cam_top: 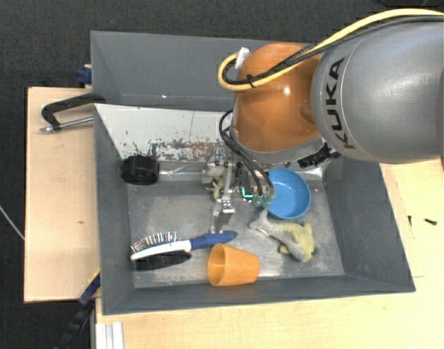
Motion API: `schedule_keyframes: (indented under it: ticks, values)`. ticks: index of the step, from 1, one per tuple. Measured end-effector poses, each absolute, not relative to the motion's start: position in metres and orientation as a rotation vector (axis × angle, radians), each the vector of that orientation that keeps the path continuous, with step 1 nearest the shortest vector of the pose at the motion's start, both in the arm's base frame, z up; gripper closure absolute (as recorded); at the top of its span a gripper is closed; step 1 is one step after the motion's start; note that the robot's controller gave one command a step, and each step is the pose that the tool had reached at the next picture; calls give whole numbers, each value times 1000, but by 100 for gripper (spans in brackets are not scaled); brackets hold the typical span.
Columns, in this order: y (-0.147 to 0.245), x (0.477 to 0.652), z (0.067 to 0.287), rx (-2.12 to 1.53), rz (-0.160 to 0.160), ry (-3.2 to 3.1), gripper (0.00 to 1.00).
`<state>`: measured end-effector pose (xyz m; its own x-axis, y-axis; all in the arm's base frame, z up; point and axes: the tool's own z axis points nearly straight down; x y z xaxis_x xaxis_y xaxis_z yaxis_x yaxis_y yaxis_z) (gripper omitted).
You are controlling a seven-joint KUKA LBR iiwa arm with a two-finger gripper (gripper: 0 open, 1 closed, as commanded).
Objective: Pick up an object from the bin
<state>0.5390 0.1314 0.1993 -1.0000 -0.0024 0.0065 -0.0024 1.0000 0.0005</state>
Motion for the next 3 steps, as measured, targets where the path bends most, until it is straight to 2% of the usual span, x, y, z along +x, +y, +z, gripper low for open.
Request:
schedule_keyframes:
  ticks: [1,2,3]
  values:
    - [125,523,93,675,-8,-3099,0]
    - [122,520,87,669,-4,-3089,100]
    - [94,538,259,797,2,-3053,100]
